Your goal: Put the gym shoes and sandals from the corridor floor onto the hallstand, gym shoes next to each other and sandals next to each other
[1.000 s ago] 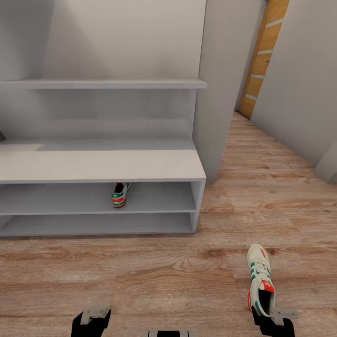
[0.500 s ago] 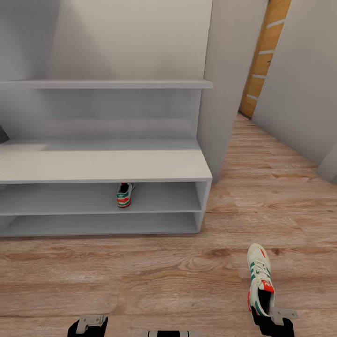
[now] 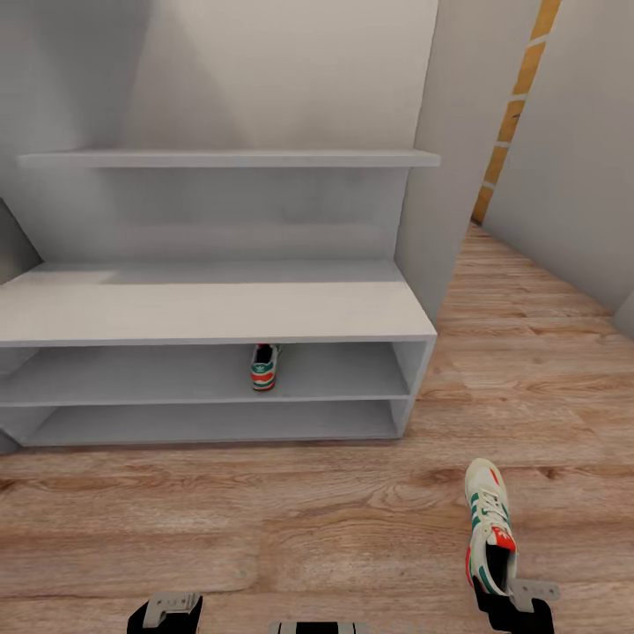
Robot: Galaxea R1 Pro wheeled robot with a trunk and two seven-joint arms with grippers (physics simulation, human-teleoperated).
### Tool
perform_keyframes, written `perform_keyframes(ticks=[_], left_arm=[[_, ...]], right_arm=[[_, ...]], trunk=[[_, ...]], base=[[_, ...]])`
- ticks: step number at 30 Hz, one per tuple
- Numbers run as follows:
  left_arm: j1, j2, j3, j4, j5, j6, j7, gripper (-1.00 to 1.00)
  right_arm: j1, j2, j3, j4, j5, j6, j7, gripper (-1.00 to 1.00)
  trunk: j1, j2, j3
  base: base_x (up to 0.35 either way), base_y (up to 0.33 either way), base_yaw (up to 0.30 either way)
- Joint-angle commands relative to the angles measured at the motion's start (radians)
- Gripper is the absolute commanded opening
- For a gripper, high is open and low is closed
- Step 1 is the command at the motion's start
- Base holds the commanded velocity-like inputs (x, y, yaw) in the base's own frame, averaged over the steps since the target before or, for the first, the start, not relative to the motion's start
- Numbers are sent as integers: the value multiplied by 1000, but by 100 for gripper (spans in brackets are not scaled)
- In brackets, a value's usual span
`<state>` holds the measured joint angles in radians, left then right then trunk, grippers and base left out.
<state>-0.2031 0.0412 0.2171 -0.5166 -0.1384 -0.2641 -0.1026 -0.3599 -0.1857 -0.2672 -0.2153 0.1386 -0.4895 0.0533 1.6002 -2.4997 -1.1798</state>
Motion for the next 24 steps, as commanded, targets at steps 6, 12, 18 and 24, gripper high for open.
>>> perform_keyframes(ticks=[6,12,18,24], left_arm=[[0,-1,8,3,-10,-4,-8,100],[0,-1,8,3,-10,-4,-8,100],[0,-1,8,3,-10,-4,-8,100],[0,-1,8,3,-10,-4,-8,100]], right_arm=[[-1,0,-9,1,7,-4,5,-100],[-1,0,-9,1,7,-4,5,-100],[-1,0,-9,1,7,-4,5,-100],[-1,0,-9,1,7,-3,5,-100]], trunk=[[0,0,-1],[0,0,-1],[0,0,-1],[0,0,-1]], base=[[-144,292,0],[-182,283,0],[-189,281,0],[-191,280,0]])
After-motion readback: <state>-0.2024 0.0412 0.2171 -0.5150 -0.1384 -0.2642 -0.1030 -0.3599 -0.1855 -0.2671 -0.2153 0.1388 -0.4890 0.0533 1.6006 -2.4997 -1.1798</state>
